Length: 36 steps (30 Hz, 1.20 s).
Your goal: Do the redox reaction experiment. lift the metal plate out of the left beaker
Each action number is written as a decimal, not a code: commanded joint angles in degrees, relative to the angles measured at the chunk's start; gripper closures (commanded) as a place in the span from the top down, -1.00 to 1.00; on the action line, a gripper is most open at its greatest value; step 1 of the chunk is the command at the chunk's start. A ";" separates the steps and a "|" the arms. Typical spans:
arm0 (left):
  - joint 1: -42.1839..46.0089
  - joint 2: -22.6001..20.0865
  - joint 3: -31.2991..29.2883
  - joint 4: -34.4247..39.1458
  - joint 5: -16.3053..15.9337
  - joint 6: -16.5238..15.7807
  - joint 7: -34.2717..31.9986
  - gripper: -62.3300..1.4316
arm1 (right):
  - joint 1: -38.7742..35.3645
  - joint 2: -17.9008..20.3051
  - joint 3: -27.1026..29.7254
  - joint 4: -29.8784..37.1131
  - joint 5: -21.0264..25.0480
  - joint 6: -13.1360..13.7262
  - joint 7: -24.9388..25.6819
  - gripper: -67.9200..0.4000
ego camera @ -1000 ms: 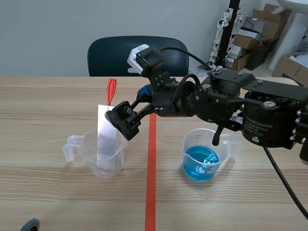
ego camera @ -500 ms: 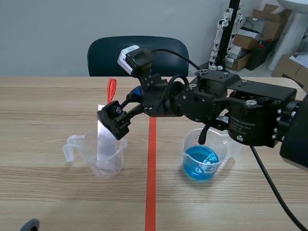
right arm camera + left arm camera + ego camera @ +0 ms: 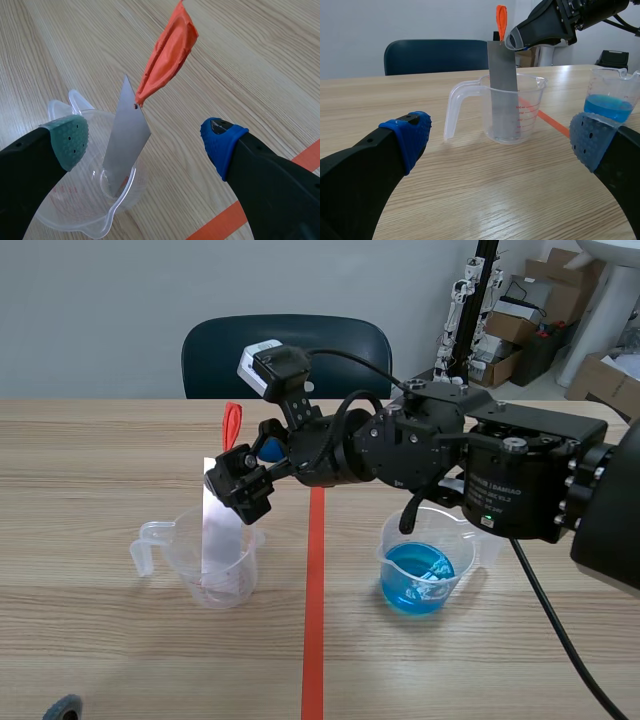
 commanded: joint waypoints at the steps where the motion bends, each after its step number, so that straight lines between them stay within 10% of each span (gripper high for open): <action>1: -0.17 -0.35 0.00 0.35 -0.35 -0.09 -0.98 0.87 | 1.79 -0.76 -0.72 0.17 0.68 0.02 0.81 0.38; 19: -0.17 -0.35 0.00 0.35 -0.35 -0.09 -0.98 0.87 | 1.95 -1.07 -3.93 0.15 0.85 -1.70 1.95 0.16; 36: -0.17 -0.35 0.00 0.35 -0.35 -0.09 -0.98 0.87 | 1.95 -1.05 -3.93 0.15 -4.85 -1.68 5.09 -0.90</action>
